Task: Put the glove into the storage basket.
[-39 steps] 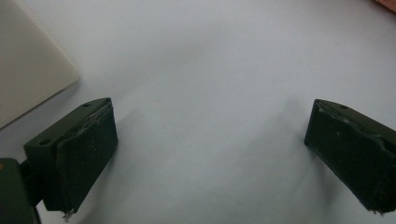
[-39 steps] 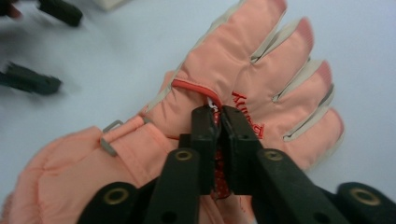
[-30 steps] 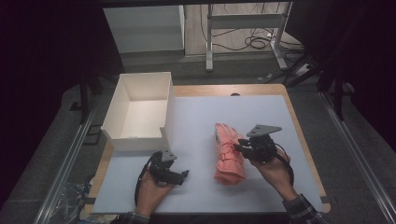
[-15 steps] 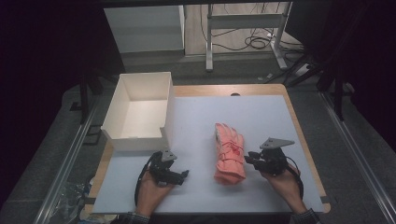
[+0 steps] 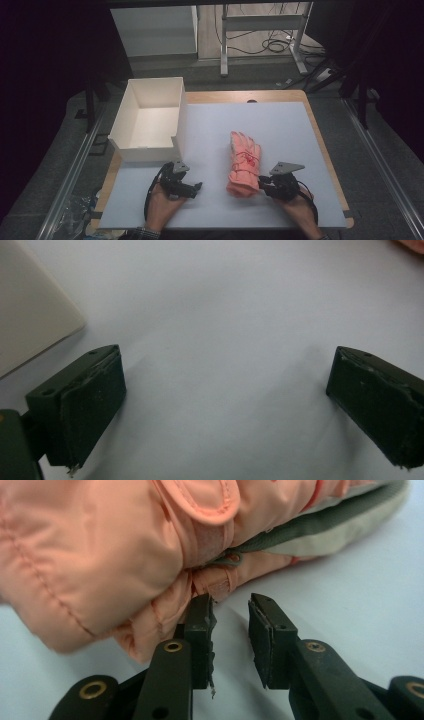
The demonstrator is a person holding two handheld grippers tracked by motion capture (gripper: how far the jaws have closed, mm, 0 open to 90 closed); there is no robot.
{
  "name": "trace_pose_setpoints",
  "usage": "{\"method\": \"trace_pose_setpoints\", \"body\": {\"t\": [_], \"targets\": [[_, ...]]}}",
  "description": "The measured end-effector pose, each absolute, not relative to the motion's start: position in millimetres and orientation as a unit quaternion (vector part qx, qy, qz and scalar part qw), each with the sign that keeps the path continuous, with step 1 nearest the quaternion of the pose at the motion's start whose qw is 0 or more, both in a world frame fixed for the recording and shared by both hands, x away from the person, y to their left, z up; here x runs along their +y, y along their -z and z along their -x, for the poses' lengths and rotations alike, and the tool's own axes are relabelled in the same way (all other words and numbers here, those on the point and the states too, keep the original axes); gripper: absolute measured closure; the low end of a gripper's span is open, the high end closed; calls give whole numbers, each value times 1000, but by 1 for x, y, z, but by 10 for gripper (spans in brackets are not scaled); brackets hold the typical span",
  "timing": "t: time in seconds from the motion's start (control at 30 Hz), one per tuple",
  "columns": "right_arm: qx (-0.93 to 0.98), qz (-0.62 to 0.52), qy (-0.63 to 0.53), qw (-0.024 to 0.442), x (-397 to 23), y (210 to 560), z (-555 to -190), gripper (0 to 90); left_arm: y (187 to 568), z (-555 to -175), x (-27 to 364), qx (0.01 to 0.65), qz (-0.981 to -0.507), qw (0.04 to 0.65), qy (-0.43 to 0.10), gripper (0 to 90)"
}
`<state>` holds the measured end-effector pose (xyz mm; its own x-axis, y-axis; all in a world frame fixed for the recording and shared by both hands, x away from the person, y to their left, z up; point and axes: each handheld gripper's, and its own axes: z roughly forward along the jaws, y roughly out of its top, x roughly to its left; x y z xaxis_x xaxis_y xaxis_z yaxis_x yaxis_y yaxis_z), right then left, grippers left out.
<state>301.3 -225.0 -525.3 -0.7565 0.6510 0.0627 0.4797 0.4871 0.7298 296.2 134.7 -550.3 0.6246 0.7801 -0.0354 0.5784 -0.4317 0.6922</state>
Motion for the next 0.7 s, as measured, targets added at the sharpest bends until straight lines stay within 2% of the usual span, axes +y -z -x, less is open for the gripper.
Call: {"method": "trace_pose_setpoints", "body": {"t": [0.7], "targets": [[859, -316, -389, 106, -182, 532, -317, 703, 550, -296, 135, 407, -833, 343, -147, 24]]}}
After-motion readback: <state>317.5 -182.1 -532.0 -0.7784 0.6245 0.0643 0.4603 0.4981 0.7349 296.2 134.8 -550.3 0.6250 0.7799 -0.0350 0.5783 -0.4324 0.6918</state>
